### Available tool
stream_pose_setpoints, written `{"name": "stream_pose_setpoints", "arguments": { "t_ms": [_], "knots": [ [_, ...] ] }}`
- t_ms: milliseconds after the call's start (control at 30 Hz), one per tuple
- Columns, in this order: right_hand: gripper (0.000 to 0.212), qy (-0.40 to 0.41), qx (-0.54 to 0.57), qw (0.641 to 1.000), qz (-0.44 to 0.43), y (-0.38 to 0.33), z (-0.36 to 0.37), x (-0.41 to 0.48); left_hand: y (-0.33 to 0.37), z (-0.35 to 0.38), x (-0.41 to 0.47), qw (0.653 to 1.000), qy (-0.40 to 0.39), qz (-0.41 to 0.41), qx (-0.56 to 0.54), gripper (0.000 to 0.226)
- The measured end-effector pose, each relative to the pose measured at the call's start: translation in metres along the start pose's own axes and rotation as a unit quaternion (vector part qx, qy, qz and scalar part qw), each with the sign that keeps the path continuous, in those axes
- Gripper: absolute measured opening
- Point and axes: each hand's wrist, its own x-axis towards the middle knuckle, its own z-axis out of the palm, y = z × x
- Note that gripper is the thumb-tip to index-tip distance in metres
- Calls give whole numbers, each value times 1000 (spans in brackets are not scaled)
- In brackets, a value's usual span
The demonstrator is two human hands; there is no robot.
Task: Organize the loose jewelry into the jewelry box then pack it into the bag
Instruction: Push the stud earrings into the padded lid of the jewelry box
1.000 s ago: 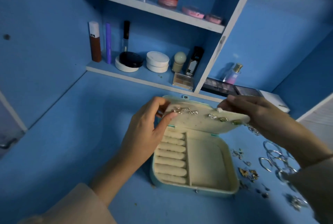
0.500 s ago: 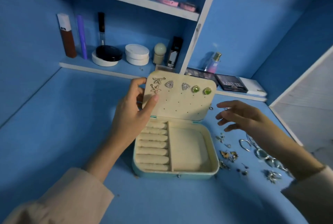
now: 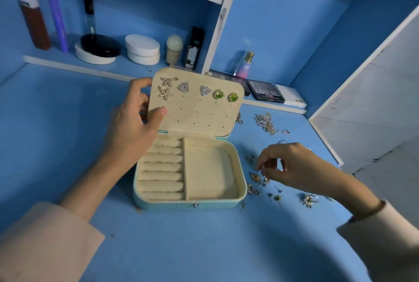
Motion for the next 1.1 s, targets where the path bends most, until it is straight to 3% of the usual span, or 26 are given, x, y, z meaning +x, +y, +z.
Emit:
{"name": "stream_pose_setpoints", "arguments": {
  "t_ms": [667,1100],
  "knots": [
    [7,-14,-70,997,6,-1,6,7,-1,0,0,1000,-11,-1,-1,40],
    [4,61,-47,997,0,2,13,7,0,-1,0,1000,-8,2,4,40]
  ]
}}
